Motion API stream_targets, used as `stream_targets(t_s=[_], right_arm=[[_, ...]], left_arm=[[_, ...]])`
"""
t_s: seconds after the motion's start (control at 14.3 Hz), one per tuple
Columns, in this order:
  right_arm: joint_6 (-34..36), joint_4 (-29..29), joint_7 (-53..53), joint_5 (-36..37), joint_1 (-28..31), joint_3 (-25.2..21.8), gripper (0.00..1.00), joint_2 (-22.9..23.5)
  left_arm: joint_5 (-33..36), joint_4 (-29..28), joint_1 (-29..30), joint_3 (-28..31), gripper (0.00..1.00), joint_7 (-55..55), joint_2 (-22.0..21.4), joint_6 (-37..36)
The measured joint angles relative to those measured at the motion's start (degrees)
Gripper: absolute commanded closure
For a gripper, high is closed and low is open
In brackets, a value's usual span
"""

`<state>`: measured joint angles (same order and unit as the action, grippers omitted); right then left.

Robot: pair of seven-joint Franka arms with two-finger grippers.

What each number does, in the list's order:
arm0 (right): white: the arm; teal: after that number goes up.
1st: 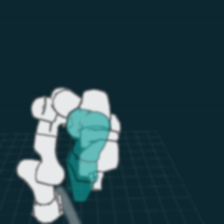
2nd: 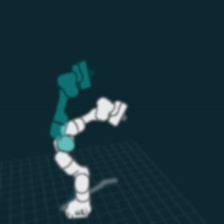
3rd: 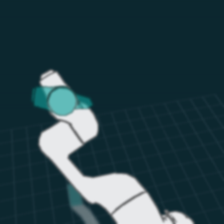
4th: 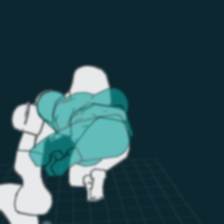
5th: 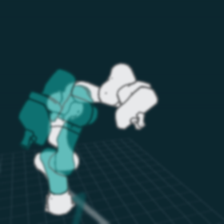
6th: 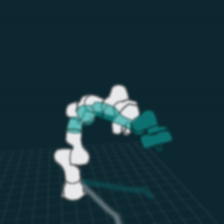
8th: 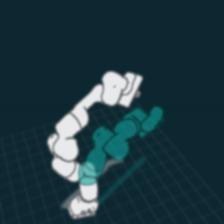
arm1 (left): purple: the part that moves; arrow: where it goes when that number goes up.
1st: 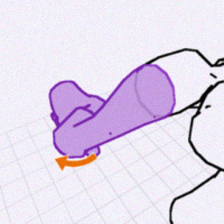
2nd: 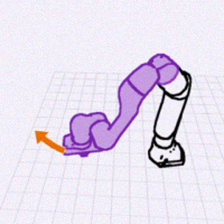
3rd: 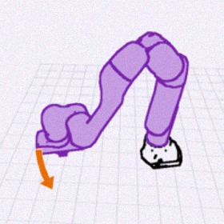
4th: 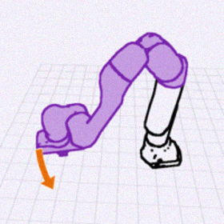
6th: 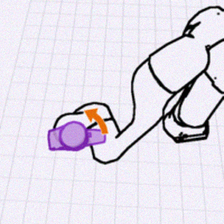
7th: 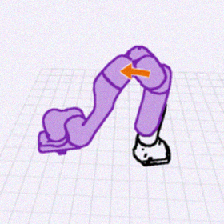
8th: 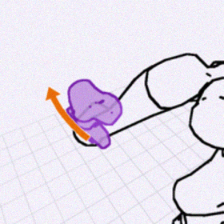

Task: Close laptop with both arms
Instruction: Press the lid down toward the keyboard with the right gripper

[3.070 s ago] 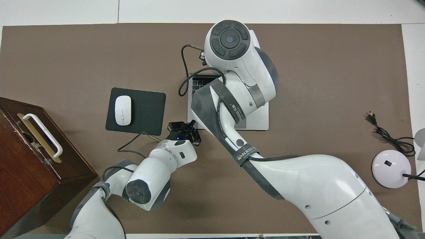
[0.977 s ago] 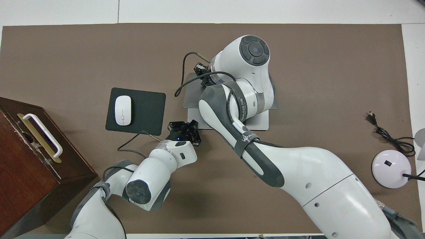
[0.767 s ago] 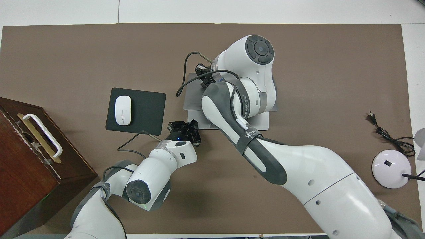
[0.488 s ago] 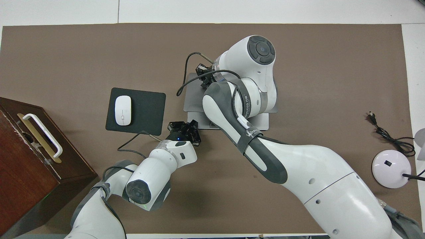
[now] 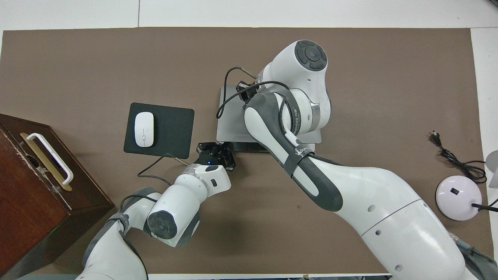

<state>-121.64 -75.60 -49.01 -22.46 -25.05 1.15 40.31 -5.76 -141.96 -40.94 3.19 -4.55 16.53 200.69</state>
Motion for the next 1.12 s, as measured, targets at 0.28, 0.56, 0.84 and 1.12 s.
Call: stream_targets(t_s=[0.28,0.56,0.84,1.12], right_arm=[[1.0,0.0,0.5,0.0,0.1,-0.1,1.00,-0.1],[1.9,0.0,0.9,0.0,0.1,-0.1,1.00,-0.1],[2.1,-0.3,1.1,0.0,0.1,-0.1,1.00,-0.1],[2.1,-0.9,1.1,0.0,0.1,-0.1,1.00,-0.1]], left_arm=[[0.0,0.0,0.0,0.0,1.00,0.0,0.0,0.0],[0.0,0.0,0.0,0.0,1.00,0.0,0.0,0.0],[0.0,0.0,0.0,0.0,1.00,0.0,0.0,0.0],[0.0,0.0,0.0,0.0,1.00,0.0,0.0,0.0]])
